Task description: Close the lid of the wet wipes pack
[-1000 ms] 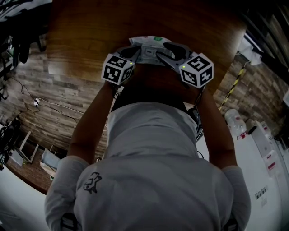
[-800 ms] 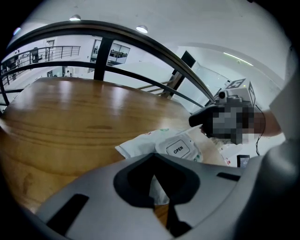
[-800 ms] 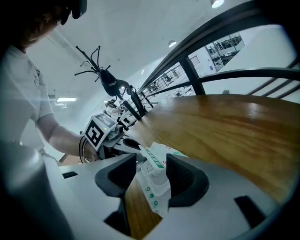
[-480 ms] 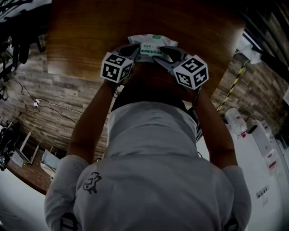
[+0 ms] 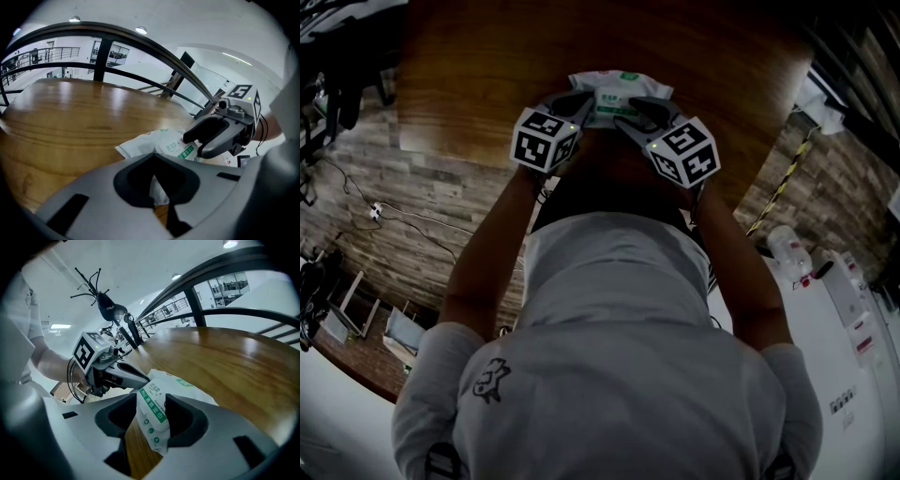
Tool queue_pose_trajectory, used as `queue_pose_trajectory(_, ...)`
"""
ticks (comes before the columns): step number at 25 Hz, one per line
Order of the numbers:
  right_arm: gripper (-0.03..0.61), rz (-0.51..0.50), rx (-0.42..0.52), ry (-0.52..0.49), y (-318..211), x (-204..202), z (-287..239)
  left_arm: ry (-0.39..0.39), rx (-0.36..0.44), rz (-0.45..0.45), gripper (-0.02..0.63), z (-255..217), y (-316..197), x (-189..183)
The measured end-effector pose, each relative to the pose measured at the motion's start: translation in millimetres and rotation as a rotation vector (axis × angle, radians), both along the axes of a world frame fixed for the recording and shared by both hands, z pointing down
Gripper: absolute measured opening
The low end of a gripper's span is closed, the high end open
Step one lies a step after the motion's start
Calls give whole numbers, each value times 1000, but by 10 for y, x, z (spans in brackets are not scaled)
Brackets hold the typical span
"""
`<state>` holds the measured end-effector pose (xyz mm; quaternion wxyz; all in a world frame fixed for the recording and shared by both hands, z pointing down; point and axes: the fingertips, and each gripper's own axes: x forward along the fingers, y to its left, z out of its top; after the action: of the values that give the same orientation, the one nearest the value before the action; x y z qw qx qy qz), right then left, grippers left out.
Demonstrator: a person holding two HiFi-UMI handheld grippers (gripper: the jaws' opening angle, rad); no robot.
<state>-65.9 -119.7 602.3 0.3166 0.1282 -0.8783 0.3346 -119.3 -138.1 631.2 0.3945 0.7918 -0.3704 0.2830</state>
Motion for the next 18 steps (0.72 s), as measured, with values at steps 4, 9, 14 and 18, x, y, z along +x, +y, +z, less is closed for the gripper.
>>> queue_pose_trajectory(4, 192, -9, 45, 41, 13, -13, 32, 5, 1, 2, 12, -9, 5, -6)
queue_pose_trajectory(9, 190, -31, 141, 119, 18, -56, 86, 8, -2, 1, 12, 4, 10, -42)
queue_pose_trajectory(14, 189, -39, 208, 207, 52, -50, 161, 11, -1, -1, 12, 11, 15, -33)
queue_pose_trajectory(18, 189, -50, 247, 245, 50, -51, 199, 14, -2, 1, 12, 14, 3, -38)
